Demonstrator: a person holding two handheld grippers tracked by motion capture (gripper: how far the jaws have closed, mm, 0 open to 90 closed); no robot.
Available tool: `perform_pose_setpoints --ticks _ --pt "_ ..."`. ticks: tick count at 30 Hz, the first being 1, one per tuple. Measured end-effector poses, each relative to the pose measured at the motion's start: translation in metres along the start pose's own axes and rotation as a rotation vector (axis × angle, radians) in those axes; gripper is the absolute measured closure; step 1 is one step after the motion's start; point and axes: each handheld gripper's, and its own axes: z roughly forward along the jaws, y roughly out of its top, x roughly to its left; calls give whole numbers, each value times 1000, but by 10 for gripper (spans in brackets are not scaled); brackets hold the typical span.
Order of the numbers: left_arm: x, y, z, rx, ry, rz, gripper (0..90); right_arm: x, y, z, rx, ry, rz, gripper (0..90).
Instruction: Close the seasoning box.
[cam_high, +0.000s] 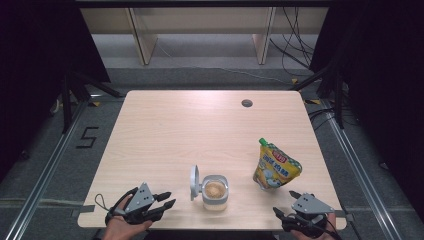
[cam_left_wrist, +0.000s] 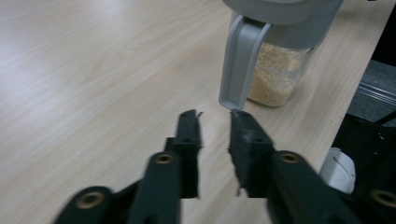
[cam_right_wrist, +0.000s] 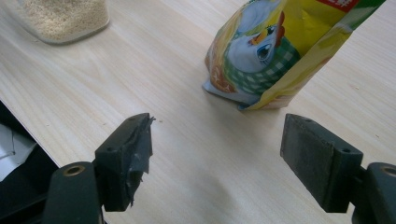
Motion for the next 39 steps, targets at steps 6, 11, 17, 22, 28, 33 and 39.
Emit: perform_pose_setpoints --ticks 6,11,17,22,28,33,39 --pt "-2 12 -1 -14 12 34 891 1 0 1 6 4 14 262" --pt "-6 23 3 -10 -7 52 892 2 1 1 7 -2 12 262" --pt "-6 40 4 -40 -3 96 891 2 1 1 8 4 1 266" --pt "-11 50 11 -37 -35 121 891 2 1 1 6 3 6 266" --pt "-11 55 14 -35 -52 122 891 4 1 1 14 8 27 266" --pt "-14 58 15 -47 -63 109 891 3 1 2 11 7 7 267" --pt "-17 61 18 -44 -65 118 891 3 0 2 14 4 4 267"
